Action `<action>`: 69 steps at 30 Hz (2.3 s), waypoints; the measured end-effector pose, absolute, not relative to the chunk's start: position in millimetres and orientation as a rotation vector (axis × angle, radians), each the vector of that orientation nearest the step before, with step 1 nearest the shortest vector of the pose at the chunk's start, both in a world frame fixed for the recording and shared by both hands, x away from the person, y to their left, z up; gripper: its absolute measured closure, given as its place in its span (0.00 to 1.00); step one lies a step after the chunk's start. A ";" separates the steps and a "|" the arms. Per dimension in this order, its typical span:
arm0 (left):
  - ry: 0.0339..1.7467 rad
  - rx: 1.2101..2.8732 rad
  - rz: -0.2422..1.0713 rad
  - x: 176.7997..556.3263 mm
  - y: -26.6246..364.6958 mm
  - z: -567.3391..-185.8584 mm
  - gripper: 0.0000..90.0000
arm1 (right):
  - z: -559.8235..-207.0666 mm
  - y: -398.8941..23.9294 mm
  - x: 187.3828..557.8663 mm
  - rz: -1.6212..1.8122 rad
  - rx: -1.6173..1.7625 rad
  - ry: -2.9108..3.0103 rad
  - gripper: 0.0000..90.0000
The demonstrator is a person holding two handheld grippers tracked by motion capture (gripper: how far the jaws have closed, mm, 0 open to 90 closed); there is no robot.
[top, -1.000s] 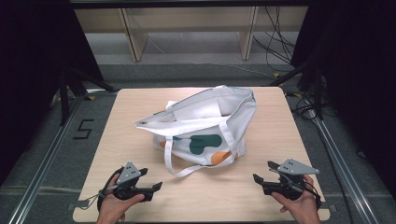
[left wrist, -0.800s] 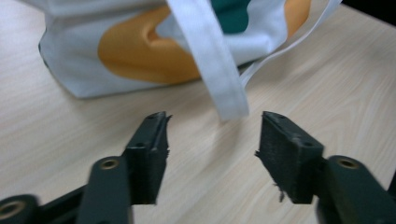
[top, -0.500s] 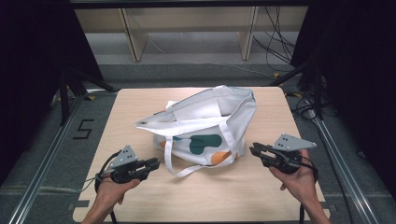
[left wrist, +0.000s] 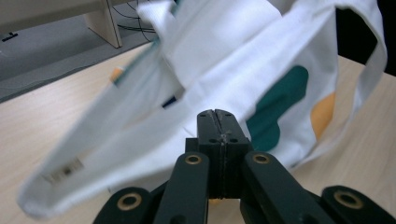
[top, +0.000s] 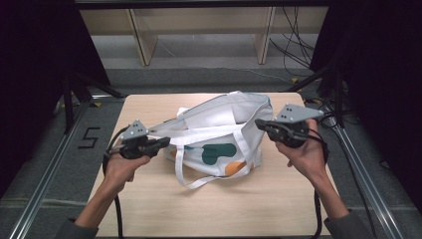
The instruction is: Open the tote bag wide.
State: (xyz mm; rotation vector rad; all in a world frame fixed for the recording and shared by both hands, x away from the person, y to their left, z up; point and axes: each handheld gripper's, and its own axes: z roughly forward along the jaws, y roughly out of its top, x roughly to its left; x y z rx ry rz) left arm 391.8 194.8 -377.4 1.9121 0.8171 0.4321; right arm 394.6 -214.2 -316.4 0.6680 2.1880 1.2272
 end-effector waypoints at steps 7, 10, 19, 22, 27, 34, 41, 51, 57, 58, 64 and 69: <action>0.862 1.917 0.470 427.5 188.7 -357.2 0.99 | -293.4 -190.5 427.5 1.166 0.663 2.216 1.00; 0.889 1.927 0.464 443.5 184.4 -361.4 0.99 | -292.7 -186.0 438.2 1.146 0.687 2.220 1.00; 1.021 1.957 0.479 485.4 187.9 -392.3 0.99 | -336.8 -184.2 480.8 0.924 0.841 2.342 1.00; 1.077 1.969 0.445 498.9 188.7 -412.0 0.99 | -363.8 -194.8 487.0 0.874 0.918 2.393 1.00; 1.101 2.053 0.416 505.8 192.8 -434.2 0.99 | -392.8 -205.8 482.6 0.828 0.969 2.450 1.00; 1.115 2.113 0.436 504.9 186.3 -444.4 1.00 | -438.1 -210.0 476.0 0.861 1.034 2.489 1.00; 1.022 2.070 0.438 498.8 171.7 -417.2 0.98 | -395.3 -201.5 474.1 1.009 0.979 2.399 1.00; 0.940 2.066 0.322 504.2 125.3 -411.3 0.97 | -395.2 -133.9 495.2 1.061 0.814 2.445 1.00; 0.934 2.125 0.314 511.4 114.2 -417.1 0.97 | -415.1 -119.2 498.7 0.977 0.840 2.642 1.00; 0.942 2.128 0.316 513.4 113.4 -418.8 0.97 | -417.4 -119.1 494.1 0.984 0.846 2.670 1.00; 0.945 2.141 0.334 517.2 102.0 -418.3 0.98 | -427.5 -121.7 463.6 1.006 0.763 2.800 1.00; 0.982 2.151 0.328 522.4 101.9 -425.4 0.99 | -446.4 -112.3 427.1 0.919 0.593 2.840 1.00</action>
